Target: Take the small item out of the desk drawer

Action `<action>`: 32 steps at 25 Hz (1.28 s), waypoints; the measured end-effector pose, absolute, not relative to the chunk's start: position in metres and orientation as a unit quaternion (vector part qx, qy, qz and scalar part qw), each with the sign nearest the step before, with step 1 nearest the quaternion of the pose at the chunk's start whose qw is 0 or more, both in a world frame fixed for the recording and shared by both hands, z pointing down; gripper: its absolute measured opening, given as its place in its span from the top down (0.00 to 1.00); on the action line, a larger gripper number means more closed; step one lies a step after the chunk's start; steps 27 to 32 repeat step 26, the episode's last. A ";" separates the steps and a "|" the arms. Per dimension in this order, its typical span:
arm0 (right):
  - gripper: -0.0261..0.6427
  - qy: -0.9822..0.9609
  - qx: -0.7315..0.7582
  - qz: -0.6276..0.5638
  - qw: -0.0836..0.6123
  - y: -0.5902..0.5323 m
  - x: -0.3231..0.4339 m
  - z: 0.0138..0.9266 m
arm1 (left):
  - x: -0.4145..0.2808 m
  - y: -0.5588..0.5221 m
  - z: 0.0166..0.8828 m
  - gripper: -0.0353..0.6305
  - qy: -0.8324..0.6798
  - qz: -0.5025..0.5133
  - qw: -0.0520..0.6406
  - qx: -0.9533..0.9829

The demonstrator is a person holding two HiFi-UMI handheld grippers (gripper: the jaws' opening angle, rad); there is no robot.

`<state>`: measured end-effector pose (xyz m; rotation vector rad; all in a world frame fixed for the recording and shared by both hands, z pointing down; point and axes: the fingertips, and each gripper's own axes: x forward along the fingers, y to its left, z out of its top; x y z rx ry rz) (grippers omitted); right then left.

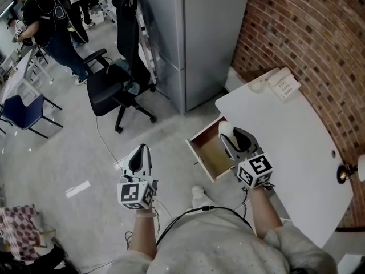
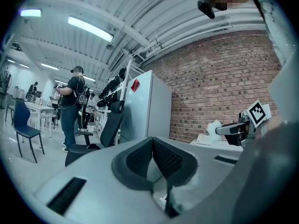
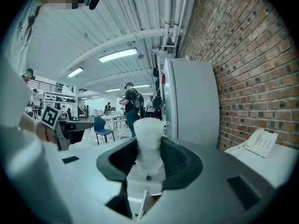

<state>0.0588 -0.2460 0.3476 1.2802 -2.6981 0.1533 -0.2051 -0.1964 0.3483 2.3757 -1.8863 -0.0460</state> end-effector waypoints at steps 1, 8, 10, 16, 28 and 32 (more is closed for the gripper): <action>0.72 -0.900 0.427 0.051 0.077 -0.246 0.059 0.348 | -0.206 -0.196 0.349 0.94 -0.622 -0.016 0.054 0.781; 0.72 -0.896 0.433 0.053 0.080 -0.247 0.059 0.351 | -0.213 -0.195 0.351 0.94 -0.624 -0.017 0.059 0.779; 0.72 -0.897 0.431 0.053 0.080 -0.248 0.057 0.351 | -0.215 -0.195 0.352 0.94 -0.626 -0.017 0.060 0.778; 0.72 -0.899 0.428 0.049 0.081 -0.248 0.057 0.350 | -0.215 -0.194 0.352 0.94 -0.628 -0.016 0.059 0.776; 0.72 -0.899 0.428 0.052 0.082 -0.249 0.059 0.353 | -0.213 -0.195 0.353 0.94 -0.629 -0.013 0.053 0.776; 0.72 -0.899 0.428 0.052 0.082 -0.249 0.059 0.353 | -0.213 -0.195 0.353 0.94 -0.629 -0.013 0.053 0.776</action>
